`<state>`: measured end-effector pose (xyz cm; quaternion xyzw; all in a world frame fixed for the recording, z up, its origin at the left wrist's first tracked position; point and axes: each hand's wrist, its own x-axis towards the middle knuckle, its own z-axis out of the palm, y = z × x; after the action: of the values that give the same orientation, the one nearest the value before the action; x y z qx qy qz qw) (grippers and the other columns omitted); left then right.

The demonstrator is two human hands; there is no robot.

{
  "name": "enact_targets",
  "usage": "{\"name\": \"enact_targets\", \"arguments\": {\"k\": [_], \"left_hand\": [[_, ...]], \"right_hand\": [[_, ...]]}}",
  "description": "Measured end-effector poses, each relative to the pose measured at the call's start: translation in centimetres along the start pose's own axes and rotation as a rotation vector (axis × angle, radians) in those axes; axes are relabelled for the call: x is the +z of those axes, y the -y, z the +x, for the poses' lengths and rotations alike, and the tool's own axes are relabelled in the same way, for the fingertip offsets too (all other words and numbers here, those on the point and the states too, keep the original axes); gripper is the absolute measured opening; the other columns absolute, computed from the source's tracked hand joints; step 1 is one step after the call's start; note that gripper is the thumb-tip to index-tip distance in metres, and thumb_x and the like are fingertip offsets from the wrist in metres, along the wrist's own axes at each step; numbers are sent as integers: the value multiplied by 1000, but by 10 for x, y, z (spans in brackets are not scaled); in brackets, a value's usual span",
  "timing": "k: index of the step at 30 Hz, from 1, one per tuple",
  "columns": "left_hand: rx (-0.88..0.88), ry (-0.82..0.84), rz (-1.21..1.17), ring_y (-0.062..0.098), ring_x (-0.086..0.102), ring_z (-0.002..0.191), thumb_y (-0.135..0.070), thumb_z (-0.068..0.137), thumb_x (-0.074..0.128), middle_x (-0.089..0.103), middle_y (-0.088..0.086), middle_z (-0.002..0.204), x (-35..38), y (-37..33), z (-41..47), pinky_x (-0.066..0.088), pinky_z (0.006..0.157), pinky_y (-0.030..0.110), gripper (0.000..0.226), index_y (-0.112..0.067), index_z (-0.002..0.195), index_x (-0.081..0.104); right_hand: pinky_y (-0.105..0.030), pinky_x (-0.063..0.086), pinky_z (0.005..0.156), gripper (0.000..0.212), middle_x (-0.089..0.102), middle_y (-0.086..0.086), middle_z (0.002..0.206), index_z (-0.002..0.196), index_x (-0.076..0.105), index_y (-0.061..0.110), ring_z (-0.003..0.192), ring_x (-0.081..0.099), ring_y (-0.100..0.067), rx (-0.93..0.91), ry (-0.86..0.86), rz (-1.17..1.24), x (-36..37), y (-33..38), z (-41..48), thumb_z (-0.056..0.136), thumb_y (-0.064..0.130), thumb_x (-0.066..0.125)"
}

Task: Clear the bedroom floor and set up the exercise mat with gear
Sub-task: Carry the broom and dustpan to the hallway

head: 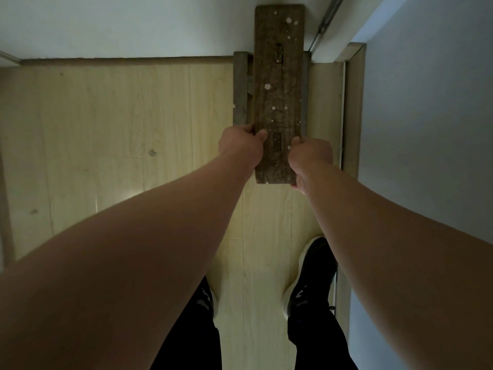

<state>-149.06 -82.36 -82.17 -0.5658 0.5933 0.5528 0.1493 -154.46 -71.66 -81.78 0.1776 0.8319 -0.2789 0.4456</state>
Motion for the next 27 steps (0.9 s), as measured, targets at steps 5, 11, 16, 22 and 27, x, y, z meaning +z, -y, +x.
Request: {"name": "enact_targets", "arguments": {"k": [5, 11, 16, 22, 27], "left_hand": [[-63, -81, -54, 16, 65, 79, -44, 91, 74, 71, 1, 98, -22, -14, -27, 55, 67, 28, 48, -16, 129, 69], [-35, -112, -255, 23, 72, 95, -36, 92, 73, 74, 0, 96, -76, -48, -115, 62, 83, 37, 23, -19, 107, 75], [2, -33, -440, 20, 71, 101, -34, 94, 73, 74, 0, 107, -135, -104, -216, 58, 93, 37, 37, -13, 124, 69], [150, -14, -580, 16, 71, 102, -29, 95, 73, 76, -4, 104, -227, -199, -356, 56, 94, 33, 31, -16, 122, 70], [317, -8, -616, 11, 73, 102, -31, 92, 76, 76, -4, 109, -298, -268, -457, 56, 98, 33, 42, -13, 130, 69]], "right_hand": [[-43, 56, 94, 46, 66, -14, 122, 128, 61, 4, 105, 65, -30, 37, -181, 79, -8, 4, -20, 103, 41, 49], [-27, 42, 78, 44, 67, -11, 118, 118, 66, 6, 109, 64, -30, -189, -215, 79, -43, 43, -108, 105, 42, 45], [-17, 42, 76, 39, 60, 13, 91, 122, 70, 9, 80, 57, 1, -422, -244, 214, -88, 106, -233, 104, 39, 53], [-15, 29, 65, 21, 35, 17, 77, 96, 39, 22, 70, 33, 4, -561, -228, 311, -159, 178, -402, 105, 37, 51], [-10, 43, 90, 35, 68, 1, 115, 120, 66, 12, 106, 57, -1, -682, -272, 364, -208, 223, -532, 104, 41, 54]]}}
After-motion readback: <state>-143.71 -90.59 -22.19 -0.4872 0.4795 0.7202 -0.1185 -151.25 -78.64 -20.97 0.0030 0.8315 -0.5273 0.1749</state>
